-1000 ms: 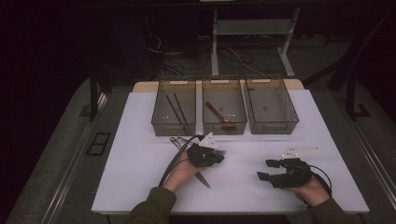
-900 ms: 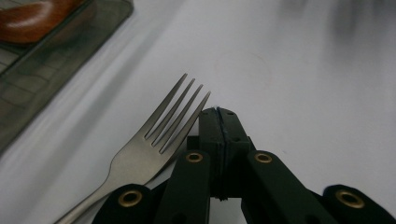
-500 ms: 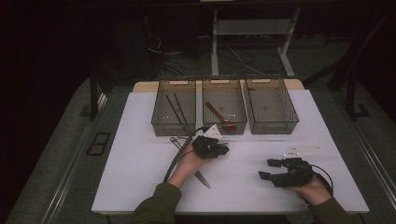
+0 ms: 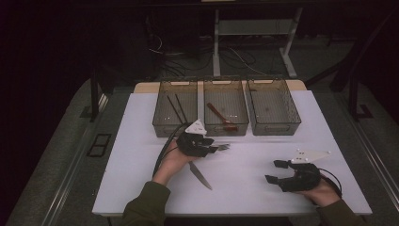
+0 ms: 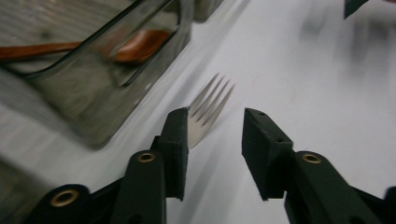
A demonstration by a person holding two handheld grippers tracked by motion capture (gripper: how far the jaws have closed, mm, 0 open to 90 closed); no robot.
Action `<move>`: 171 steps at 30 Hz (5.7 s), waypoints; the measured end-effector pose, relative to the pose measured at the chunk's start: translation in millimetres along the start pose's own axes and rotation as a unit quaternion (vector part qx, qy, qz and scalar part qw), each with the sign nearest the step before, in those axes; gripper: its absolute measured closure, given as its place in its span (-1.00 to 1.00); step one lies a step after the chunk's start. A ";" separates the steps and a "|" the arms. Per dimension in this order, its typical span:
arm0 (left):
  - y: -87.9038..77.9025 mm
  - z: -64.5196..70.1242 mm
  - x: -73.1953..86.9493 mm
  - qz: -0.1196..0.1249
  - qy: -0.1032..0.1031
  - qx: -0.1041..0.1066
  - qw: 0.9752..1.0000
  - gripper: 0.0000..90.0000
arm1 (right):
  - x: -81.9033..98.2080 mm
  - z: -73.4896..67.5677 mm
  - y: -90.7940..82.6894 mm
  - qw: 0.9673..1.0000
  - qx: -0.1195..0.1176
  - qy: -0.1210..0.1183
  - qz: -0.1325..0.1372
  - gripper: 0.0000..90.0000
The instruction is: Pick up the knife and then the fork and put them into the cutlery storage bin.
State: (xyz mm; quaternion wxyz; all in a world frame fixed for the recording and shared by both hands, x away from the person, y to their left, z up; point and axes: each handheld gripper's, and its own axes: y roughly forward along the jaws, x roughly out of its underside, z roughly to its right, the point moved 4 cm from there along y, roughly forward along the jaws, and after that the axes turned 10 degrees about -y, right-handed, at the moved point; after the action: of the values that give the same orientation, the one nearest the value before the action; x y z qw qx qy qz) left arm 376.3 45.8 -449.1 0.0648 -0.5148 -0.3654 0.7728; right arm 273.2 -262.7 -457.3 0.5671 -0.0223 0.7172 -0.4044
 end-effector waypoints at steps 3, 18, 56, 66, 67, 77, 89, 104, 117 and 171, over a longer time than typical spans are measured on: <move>-1.9 -7.9 3.5 -0.003 0.004 -0.013 1.000 0.23 | -2.7 4.7 3.3 1.000 0.006 -0.003 0.018 -0.37; 6.7 -32.3 5.7 -0.011 0.030 -0.019 0.999 0.26 | -3.1 6.4 8.4 1.000 0.000 0.003 0.014 -0.37; 22.6 -36.0 10.6 -0.057 0.083 0.034 0.994 0.69 | -3.7 6.3 5.9 1.000 -0.008 0.013 0.021 -0.37; 31.0 -26.9 4.2 -0.062 0.108 0.036 0.992 0.78 | -3.8 7.1 5.7 1.000 -0.007 0.014 0.024 -0.37; 32.5 -25.7 3.0 -0.063 0.110 0.036 0.991 0.79 | -3.8 7.0 5.6 1.000 -0.008 0.014 0.024 -0.37; 41.0 -20.9 -2.2 -0.062 0.114 0.045 0.991 0.85 | -4.0 6.8 5.3 1.000 -0.010 0.016 0.025 -0.37; 48.2 -14.7 -7.8 -0.052 0.120 0.042 0.991 0.90 | -4.4 7.3 4.2 0.999 -0.009 0.018 0.029 -0.37; 33.7 8.0 -37.2 0.014 0.100 0.055 0.993 0.90 | -9.2 11.7 -2.3 0.998 0.001 0.050 0.048 -0.42; 17.2 36.7 -48.9 0.064 0.079 0.071 0.992 0.90 | -61.9 14.6 -6.6 0.992 0.027 0.082 0.097 -0.42; -45.3 44.9 4.2 0.096 -0.001 0.038 0.995 -0.16 | -130.6 95.9 -28.8 0.977 0.123 0.107 0.141 0.94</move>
State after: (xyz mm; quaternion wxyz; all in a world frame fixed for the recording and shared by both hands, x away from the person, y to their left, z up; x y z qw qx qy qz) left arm 324.0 58.3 -414.6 0.0093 -0.5443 -0.2844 0.7892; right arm 387.1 -271.2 -338.9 0.5371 0.1919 0.7144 -0.4054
